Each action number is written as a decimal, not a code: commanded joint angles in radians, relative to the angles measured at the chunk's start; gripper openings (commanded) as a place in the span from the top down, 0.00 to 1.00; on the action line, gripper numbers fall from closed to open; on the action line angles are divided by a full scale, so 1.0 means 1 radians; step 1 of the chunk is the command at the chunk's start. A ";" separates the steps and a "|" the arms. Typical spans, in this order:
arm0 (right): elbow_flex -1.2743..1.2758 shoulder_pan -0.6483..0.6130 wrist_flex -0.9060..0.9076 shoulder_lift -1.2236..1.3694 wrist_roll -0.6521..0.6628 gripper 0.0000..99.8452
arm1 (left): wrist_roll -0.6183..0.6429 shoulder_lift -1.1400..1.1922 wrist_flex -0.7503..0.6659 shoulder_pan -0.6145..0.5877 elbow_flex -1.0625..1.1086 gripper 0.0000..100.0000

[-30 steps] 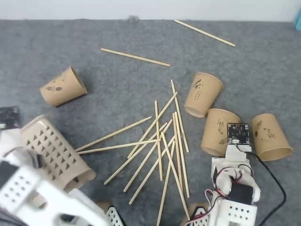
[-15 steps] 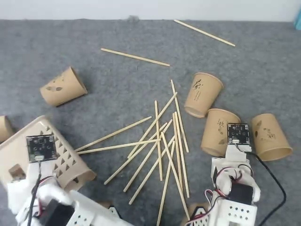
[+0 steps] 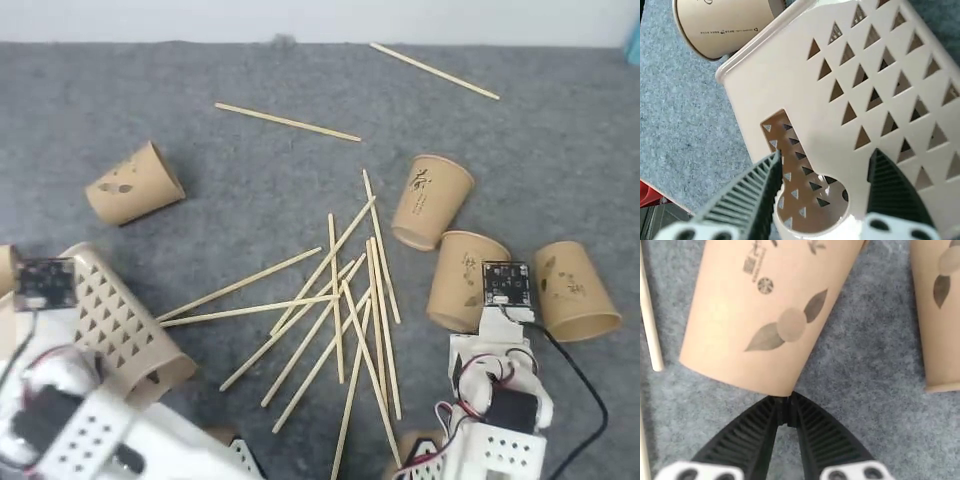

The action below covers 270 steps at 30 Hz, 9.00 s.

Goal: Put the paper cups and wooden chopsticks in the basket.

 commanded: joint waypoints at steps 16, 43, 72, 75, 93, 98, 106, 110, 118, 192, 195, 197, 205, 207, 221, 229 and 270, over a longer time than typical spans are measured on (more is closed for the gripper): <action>0.018 0.013 -0.013 -0.013 0.012 0.99 | 0.140 0.786 -0.269 0.005 -0.466 0.75; 0.018 0.013 -0.013 -0.013 0.012 0.99 | -0.235 1.079 0.404 -0.020 -1.218 0.75; 0.018 0.013 -0.013 -0.013 0.012 0.99 | -0.087 -0.347 -0.798 0.025 0.496 0.75; 0.018 0.013 -0.013 -0.013 0.012 0.99 | -0.037 -0.457 -0.787 0.034 0.542 0.75; 0.018 0.058 -0.013 -0.013 0.012 0.99 | -0.028 -0.545 -0.580 0.129 0.542 0.76; 0.018 0.061 -0.013 -0.013 0.012 0.99 | -0.021 -0.545 -0.634 0.130 0.541 0.74; 0.018 0.061 -0.013 -0.013 0.012 0.99 | -0.026 -0.545 -0.701 0.187 0.541 0.74; 0.018 0.061 -0.013 -0.013 0.012 0.99 | -0.025 -0.543 -0.726 0.199 0.541 0.74; 0.018 0.062 -0.013 -0.013 0.012 0.99 | -0.066 -0.497 -0.760 0.198 0.542 0.74; 0.018 0.062 -0.013 -0.013 0.012 0.99 | 0.003 0.970 -1.160 0.163 -0.107 0.99; 0.018 0.062 -0.013 -0.013 0.012 0.99 | 0.121 0.970 -0.973 0.144 -0.229 0.99; 0.018 0.062 -0.013 -0.013 0.012 0.99 | 0.178 0.970 -0.804 0.143 -0.335 0.99; 0.018 0.062 -0.013 -0.013 0.012 0.99 | 0.258 0.971 -0.189 0.173 -0.702 0.99; 0.018 0.062 -0.013 -0.013 0.012 0.99 | 0.262 0.971 -0.098 0.193 -0.750 0.99; 0.018 0.062 -0.013 -0.013 0.012 0.99 | 0.651 0.980 0.084 0.080 -1.001 0.99; 0.018 0.062 -0.013 -0.013 0.012 0.99 | 0.652 0.984 -0.057 -0.130 -0.940 0.99; 0.018 0.062 -0.013 -0.013 0.012 0.99 | 0.870 2.084 0.279 -0.261 -2.377 0.99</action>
